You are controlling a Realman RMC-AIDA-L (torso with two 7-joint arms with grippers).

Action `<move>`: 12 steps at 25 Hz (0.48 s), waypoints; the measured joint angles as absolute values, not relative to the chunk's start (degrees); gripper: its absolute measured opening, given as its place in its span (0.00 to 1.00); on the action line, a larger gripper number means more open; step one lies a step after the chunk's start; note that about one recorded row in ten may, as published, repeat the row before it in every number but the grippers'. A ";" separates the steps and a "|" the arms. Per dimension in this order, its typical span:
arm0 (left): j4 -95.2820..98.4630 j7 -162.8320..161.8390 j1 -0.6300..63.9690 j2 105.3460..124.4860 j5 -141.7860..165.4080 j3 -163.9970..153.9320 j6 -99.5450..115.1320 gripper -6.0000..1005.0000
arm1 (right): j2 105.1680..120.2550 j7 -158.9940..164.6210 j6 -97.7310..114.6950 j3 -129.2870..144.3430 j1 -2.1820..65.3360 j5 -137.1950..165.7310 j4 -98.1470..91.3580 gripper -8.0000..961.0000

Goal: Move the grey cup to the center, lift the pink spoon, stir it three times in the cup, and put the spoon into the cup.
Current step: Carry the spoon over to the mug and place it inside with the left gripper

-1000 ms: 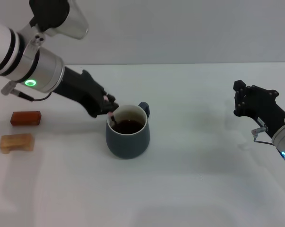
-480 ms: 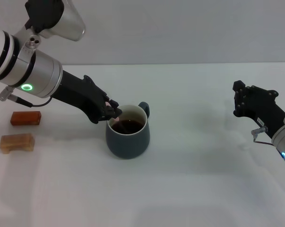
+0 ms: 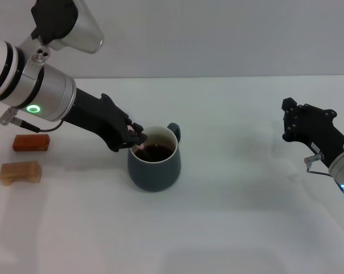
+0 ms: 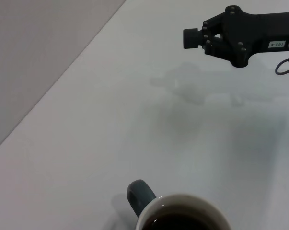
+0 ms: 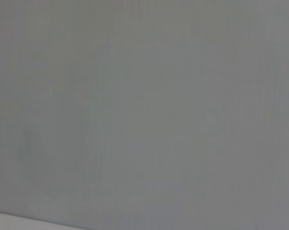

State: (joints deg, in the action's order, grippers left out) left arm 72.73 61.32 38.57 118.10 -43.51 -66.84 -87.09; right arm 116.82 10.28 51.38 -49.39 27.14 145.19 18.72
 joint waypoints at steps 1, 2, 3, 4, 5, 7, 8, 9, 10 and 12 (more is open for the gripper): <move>72.73 61.32 38.57 118.10 -43.51 -66.84 -87.09 0.15 | 116.82 10.28 51.38 -49.39 27.14 145.19 18.72 0.02; 72.70 61.27 38.52 118.11 -43.51 -66.86 -87.04 0.15 | 116.80 10.28 51.39 -49.40 27.09 145.19 18.72 0.02; 72.68 61.21 38.46 118.12 -43.51 -66.86 -87.03 0.15 | 116.80 10.28 51.39 -49.40 27.09 145.19 18.72 0.02; 72.65 61.14 38.41 118.12 -43.51 -66.87 -87.02 0.15 | 116.80 10.28 51.40 -49.40 27.08 145.19 18.72 0.02; 72.63 61.06 38.31 118.13 -43.50 -66.87 -87.02 0.15 | 116.80 10.28 51.41 -49.40 27.07 145.19 18.72 0.02; 72.62 61.03 38.27 118.13 -43.50 -66.85 -87.03 0.15 | 116.80 10.28 51.42 -49.39 27.07 145.19 18.77 0.02; 72.61 61.02 38.23 118.13 -43.50 -66.76 -87.09 0.15 | 116.80 10.28 51.42 -49.39 27.07 145.19 18.77 0.02; 72.60 61.01 38.18 118.13 -43.50 -66.61 -87.18 0.15 | 116.79 10.28 51.42 -49.36 27.07 145.19 18.82 0.02; 72.60 60.97 38.15 118.13 -43.50 -66.38 -87.31 0.15 | 116.69 10.28 51.42 -49.31 27.07 145.19 18.99 0.02; 72.59 60.85 38.13 118.12 -43.50 -66.35 -87.36 0.15 | 116.60 10.28 51.42 -49.24 27.07 145.19 19.22 0.02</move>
State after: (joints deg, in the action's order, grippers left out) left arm 72.59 60.85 38.13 118.12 -43.50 -66.35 -87.36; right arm 116.60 10.28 51.42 -49.24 27.07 145.19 19.22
